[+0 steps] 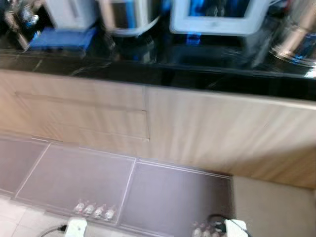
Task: Kitchen organization
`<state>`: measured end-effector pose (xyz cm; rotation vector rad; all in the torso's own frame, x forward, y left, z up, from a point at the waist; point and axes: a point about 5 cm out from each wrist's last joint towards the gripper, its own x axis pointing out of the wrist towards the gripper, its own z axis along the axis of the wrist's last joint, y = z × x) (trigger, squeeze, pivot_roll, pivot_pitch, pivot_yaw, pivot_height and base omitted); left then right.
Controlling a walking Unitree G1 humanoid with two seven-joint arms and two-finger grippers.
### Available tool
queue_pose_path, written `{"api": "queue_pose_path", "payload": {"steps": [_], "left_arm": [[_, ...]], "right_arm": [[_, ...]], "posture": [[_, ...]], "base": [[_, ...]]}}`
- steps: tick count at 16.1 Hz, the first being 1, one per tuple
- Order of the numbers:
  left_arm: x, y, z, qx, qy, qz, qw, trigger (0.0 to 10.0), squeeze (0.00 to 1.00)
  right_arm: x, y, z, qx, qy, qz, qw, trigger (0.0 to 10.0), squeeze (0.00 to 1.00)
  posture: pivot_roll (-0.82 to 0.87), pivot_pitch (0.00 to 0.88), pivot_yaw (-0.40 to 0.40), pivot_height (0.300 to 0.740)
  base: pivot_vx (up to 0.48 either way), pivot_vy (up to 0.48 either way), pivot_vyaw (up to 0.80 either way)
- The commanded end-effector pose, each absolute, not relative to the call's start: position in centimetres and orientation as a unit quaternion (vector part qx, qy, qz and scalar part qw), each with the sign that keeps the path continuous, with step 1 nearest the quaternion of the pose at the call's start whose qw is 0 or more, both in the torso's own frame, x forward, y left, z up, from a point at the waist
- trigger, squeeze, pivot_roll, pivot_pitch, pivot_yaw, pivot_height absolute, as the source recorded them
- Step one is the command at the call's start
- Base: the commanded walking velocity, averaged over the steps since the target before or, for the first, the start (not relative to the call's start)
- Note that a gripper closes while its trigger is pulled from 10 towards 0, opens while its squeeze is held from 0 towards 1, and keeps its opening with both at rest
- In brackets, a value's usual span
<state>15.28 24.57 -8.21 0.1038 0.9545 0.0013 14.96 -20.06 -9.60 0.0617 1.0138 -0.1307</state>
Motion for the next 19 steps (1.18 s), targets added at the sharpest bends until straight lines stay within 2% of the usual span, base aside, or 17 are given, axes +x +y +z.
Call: {"api": "queue_pose_path", "payload": {"steps": [1, 4, 9, 13, 19], "left_arm": [[14.6, 25.0, -8.4, 0.06, 0.474, 0.001, 0.878, 10.0, 0.0], [14.8, 24.8, -8.4, 0.059, 0.475, -0.001, 0.878, 10.0, 0.0], [16.2, 24.5, -7.9, 0.06, 0.46, -0.004, 0.886, 10.0, 0.0], [16.7, 24.5, -7.7, 0.063, 0.454, -0.002, 0.889, 10.0, 0.0], [16.4, 24.4, -7.9, 0.049, 0.454, 0.003, 0.89, 10.0, 0.0]], "right_arm": [[14.5, -19.1, -9.9, 0.039, 0.496, -0.053, 0.866, 10.0, 0.0], [15.2, -19.3, -9.6, 0.041, 0.486, -0.06, 0.871, 10.0, 0.0], [17.6, -19.3, -8.6, 0.05, 0.454, -0.069, 0.887, 10.0, 0.0], [18.1, -19.1, -8.5, 0.056, 0.453, -0.072, 0.887, 10.0, 0.0], [17.5, -19.2, -8.7, 0.053, 0.457, -0.071, 0.885, 10.0, 0.0]], "posture": [[0.08, 0.118, 0.011, 0.74], [0.07, 0.085, 0.014, 0.74], [0.08, 0.023, 0.02, 0.74], [0.08, 0.005, 0.015, 0.74], [0.07, 0.047, 0.001, 0.74]], "base": [[0.0, -0.386, -0.73], [0.0, -0.384, -0.64], [0.0, -0.383, 0.0], [0.0, -0.377, 0.0], [0.0, 0.0, 0.0]]}}
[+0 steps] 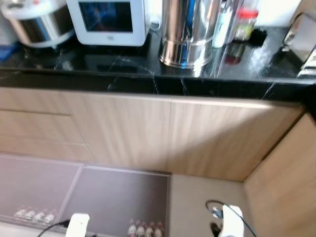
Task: Kitchen organization
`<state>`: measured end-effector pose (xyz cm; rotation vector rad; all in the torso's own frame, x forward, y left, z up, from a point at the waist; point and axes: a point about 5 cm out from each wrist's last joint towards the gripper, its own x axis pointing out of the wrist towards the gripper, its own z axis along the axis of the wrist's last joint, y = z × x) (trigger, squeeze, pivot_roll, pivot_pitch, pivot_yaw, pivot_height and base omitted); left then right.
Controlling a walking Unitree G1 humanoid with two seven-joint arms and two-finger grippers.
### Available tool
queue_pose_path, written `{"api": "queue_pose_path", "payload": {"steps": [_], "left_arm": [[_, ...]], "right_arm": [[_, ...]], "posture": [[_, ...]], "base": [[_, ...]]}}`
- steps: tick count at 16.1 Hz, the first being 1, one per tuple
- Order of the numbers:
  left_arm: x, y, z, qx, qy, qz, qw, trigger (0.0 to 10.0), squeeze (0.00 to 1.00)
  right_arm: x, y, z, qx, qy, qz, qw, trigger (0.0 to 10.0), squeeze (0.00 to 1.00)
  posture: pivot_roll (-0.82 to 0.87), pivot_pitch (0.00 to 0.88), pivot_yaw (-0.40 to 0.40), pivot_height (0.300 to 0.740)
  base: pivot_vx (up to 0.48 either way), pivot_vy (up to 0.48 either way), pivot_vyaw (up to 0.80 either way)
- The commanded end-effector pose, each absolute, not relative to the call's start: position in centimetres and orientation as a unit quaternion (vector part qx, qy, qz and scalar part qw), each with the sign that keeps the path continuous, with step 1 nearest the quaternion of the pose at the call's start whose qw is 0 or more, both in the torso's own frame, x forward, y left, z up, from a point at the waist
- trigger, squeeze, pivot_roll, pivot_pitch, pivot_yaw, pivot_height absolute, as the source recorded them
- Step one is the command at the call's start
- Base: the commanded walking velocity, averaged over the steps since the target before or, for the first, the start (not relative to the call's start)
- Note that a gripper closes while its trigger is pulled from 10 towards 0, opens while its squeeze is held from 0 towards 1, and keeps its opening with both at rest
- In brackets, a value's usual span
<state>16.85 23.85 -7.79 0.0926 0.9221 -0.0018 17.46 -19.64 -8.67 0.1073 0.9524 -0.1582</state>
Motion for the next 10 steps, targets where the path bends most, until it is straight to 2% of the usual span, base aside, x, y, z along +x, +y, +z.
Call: {"api": "queue_pose_path", "payload": {"steps": [1, 4, 5, 10], "left_arm": [[16.27, 24.42, -7.91, 0.048, 0.454, 0.004, 0.889, 10.0, 0.0], [15.93, 24.32, -8.07, 0.043, 0.456, 0.005, 0.889, 10.0, 0.0], [15.83, 24.29, -8.11, 0.043, 0.456, 0.005, 0.889, 10.0, 0.0], [15.57, 24.18, -8.24, 0.038, 0.459, 0.004, 0.888, 10.0, 0.0]], "right_arm": [[17.41, -19.25, -8.74, 0.052, 0.459, -0.071, 0.884, 10.0, 0.0], [16.96, -19.49, -8.91, 0.046, 0.465, -0.068, 0.882, 10.0, 0.0], [16.85, -19.53, -8.95, 0.044, 0.467, -0.066, 0.881, 10.0, 0.0], [16.91, -19.49, -8.93, 0.038, 0.468, -0.059, 0.881, 10.0, 0.0]], "posture": [[0.07, 0.052, -0.003, 0.74], [0.07, 0.066, -0.013, 0.74], [0.07, 0.068, -0.015, 0.74], [0.07, 0.066, -0.025, 0.74]], "base": [[0.0, 0.0, 0.0], [0.0, 0.0, 0.0], [0.0, 0.0, -0.44], [0.0, 0.0, -0.74]]}}
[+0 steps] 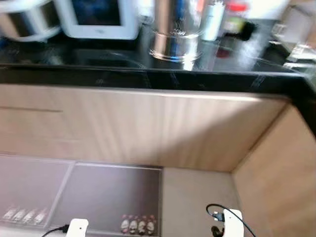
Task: Kitchen organization
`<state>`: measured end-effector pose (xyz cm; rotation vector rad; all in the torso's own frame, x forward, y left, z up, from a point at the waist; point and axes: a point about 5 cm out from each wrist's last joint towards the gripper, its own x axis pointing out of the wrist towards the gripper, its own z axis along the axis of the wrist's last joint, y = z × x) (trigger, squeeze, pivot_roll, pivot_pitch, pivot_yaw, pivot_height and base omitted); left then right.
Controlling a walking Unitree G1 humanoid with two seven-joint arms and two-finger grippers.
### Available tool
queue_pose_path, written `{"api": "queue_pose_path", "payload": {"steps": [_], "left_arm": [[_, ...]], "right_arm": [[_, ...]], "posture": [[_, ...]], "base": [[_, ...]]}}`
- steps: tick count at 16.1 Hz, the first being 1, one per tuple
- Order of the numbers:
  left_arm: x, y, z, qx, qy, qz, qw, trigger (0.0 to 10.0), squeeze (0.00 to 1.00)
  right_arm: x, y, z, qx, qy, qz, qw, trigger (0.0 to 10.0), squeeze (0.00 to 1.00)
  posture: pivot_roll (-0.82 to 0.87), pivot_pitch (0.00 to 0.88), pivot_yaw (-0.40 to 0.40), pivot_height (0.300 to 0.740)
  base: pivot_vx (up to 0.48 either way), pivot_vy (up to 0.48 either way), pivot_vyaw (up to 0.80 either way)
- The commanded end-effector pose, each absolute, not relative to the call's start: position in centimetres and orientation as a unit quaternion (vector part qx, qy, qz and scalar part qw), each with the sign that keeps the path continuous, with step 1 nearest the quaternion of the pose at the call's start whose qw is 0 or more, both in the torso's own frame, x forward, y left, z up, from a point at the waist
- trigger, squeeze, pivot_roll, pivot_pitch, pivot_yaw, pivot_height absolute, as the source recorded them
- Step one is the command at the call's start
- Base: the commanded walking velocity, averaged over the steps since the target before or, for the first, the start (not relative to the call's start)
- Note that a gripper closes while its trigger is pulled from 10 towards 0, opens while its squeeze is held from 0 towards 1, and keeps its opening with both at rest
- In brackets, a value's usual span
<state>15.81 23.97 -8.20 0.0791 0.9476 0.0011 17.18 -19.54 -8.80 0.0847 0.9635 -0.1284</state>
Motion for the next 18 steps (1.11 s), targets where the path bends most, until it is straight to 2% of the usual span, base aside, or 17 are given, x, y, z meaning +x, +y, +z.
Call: {"api": "queue_pose_path", "payload": {"steps": [1, 9, 18], "left_arm": [[15.55, 24.17, -8.26, 0.038, 0.459, 0.003, 0.888, 10.0, 0.0], [15.34, 24.07, -8.35, 0.039, 0.463, -0.005, 0.886, 10.0, 0.0], [15.43, 24.0, -8.33, 0.036, 0.462, -0.008, 0.886, 10.0, 0.0]], "right_arm": [[16.91, -19.47, -8.94, 0.037, 0.469, -0.058, 0.881, 10.0, 0.0], [16.73, -19.39, -9.02, 0.033, 0.471, -0.054, 0.88, 10.0, 0.0], [17.11, -19.34, -8.86, 0.032, 0.467, -0.052, 0.882, 10.0, 0.0]], "posture": [[0.07, 0.065, -0.025, 0.74], [0.06, 0.058, -0.026, 0.74], [0.06, 0.107, -0.027, 0.74]], "base": [[0.0, 0.0, -0.71], [0.0, 0.0, -0.69], [0.0, 0.0, -0.68]]}}
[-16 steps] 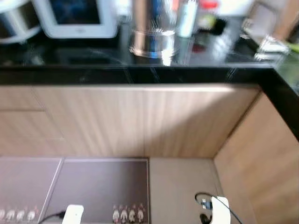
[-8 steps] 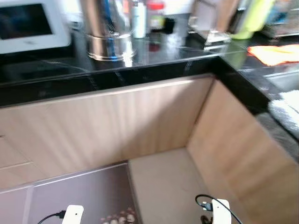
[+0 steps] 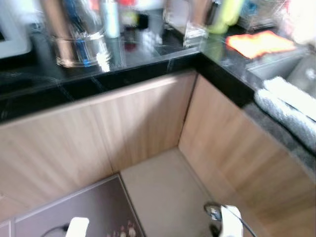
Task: Kitchen organization
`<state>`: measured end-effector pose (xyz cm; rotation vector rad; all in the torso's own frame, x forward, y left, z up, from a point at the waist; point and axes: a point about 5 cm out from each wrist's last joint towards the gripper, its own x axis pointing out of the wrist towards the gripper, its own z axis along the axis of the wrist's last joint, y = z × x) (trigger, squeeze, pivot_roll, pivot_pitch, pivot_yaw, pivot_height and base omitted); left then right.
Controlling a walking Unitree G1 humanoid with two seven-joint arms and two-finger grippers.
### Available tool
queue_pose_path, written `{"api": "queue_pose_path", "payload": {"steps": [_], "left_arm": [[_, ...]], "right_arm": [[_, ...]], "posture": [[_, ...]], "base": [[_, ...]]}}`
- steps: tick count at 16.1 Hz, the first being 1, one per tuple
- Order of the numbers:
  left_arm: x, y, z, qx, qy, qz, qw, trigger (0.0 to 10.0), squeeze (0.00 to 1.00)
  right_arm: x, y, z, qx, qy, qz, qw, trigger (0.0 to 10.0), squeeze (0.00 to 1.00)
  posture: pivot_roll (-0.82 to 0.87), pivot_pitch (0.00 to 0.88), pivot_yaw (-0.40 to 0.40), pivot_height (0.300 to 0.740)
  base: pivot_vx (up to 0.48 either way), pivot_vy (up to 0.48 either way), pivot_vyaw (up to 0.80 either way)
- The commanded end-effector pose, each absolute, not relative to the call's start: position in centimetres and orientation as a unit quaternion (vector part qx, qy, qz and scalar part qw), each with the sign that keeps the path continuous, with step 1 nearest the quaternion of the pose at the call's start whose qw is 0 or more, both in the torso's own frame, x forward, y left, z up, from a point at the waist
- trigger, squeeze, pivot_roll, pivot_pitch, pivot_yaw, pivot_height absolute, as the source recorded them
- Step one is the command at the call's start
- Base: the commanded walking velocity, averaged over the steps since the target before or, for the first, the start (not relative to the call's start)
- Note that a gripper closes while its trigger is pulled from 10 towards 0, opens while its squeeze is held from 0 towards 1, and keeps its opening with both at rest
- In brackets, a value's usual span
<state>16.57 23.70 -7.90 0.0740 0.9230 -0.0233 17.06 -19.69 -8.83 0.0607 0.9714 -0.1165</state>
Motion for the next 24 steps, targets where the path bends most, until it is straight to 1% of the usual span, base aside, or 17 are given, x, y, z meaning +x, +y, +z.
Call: {"api": "queue_pose_path", "payload": {"steps": [1, 4, 10, 24], "left_arm": [[15.45, 24.0, -8.33, 0.037, 0.462, -0.008, 0.886, 10.0, 0.0], [15.5, 24.13, -8.27, 0.039, 0.462, -0.008, 0.886, 10.0, 0.0], [15.46, 24.48, -8.2, 0.047, 0.465, -0.008, 0.884, 10.0, 0.0], [15.49, 24.37, -8.21, 0.042, 0.463, -0.009, 0.885, 10.0, 0.0]], "right_arm": [[17.15, -19.34, -8.84, 0.032, 0.466, -0.052, 0.882, 10.0, 0.0], [17.16, -19.23, -8.85, 0.034, 0.466, -0.053, 0.882, 10.0, 0.0], [16.95, -18.72, -9.02, 0.038, 0.469, -0.051, 0.881, 10.0, 0.0], [16.76, -18.93, -9.08, 0.034, 0.472, -0.05, 0.879, 10.0, 0.0]], "posture": [[0.06, 0.115, -0.028, 0.74], [0.06, 0.136, -0.014, 0.74], [0.05, 0.144, 0.007, 0.74], [0.06, 0.15, -0.004, 0.74]], "base": [[0.0, 0.0, -0.68], [0.0, 0.0, -0.68], [0.0, 0.0, -0.68], [0.0, 0.0, -0.67]]}}
